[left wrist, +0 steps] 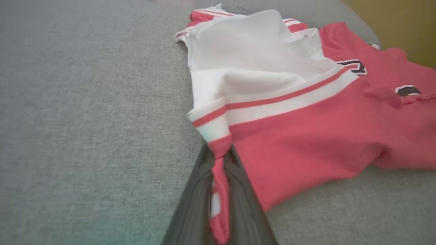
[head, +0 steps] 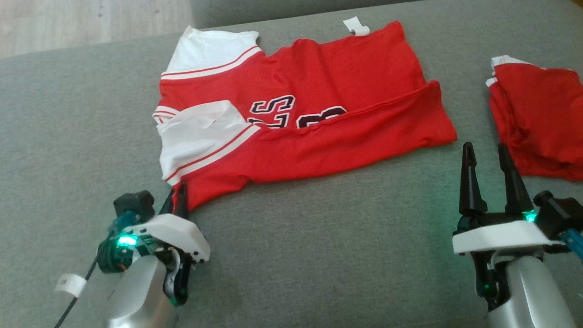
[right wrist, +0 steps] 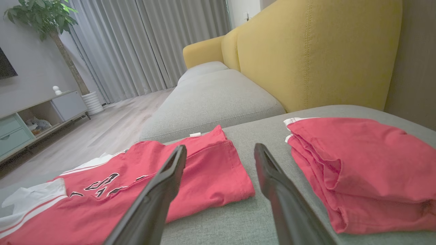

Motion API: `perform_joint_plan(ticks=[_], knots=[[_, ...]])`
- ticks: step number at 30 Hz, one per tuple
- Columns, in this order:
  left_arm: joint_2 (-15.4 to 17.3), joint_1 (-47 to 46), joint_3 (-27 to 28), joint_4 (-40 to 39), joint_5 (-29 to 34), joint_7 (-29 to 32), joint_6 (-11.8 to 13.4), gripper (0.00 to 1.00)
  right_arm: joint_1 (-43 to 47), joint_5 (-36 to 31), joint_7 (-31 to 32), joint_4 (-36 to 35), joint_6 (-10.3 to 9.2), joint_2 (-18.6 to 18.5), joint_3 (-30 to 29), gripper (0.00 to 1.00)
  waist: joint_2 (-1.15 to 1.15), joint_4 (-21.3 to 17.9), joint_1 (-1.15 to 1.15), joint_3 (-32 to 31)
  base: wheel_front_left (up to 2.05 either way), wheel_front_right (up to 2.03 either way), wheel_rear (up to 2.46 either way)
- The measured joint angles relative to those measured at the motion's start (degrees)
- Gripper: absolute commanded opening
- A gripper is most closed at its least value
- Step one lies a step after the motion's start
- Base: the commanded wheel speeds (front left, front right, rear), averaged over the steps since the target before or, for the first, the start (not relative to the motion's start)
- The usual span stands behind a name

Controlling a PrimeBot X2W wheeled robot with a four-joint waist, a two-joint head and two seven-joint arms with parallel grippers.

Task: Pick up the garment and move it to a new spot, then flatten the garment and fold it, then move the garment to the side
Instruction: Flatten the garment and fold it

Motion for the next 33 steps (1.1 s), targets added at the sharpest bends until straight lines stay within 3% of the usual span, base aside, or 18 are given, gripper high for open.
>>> perform_joint_plan(ticks=[5, 10, 17, 26, 27, 28, 33], knots=[[0.3, 0.5, -1.4, -3.4, 1.3, -3.7, -0.7, 0.00, -3.2, -2.9, 1.1, 6.0, 0.00, 0.0, -2.3, 1.00, 0.00, 1.4, 0.00, -0.4, 0.00, 0.00, 0.00], [1.5, -1.9, -3.2, -9.3, 4.1, -5.7, -1.0, 0.00, -10.4, -6.2, 6.7, 13.4, 0.00, 0.0, -6.2, 1.00, 0.00, 2.6, 0.00, 0.5, 0.00, 0.00, 0.00], [2.5, -4.2, -5.8, -15.7, 6.2, -4.7, -1.5, 0.00, -19.9, -12.6, 13.4, 27.0, 0.00, -0.1, -12.8, 1.00, 0.00, 3.8, 0.00, 2.4, 0.00, 0.00, 0.00], [2.9, -4.0, -7.0, -19.7, 6.2, -3.4, -1.3, 0.00, -27.0, -18.2, 15.0, 39.7, 0.00, -0.3, -13.7, 1.00, 0.00, 5.3, -0.01, 3.7, 0.00, 0.00, 0.00], [3.0, -4.0, -7.1, -19.9, 6.2, -3.2, -1.3, 0.00, -27.7, -19.1, 15.0, 40.5, 0.00, -0.5, -13.9, 0.71, 0.00, 5.5, -0.01, 3.7, 0.00, 0.00, 0.00], [3.1, -3.9, -7.1, -20.0, 6.2, -3.0, -1.1, 0.00, -28.3, -19.9, 15.0, 41.2, 0.00, -0.6, -14.1, 0.00, 0.00, 5.6, -0.01, 3.8, 0.00, 0.00, 0.00], [4.3, -3.2, -7.1, -19.5, 6.2, -2.3, -0.8, 0.00, -29.7, -21.9, 13.7, 43.8, 0.00, -0.5, -15.1, 0.00, 0.00, 5.6, 0.00, 3.2, 0.00, 0.00, 0.00]])
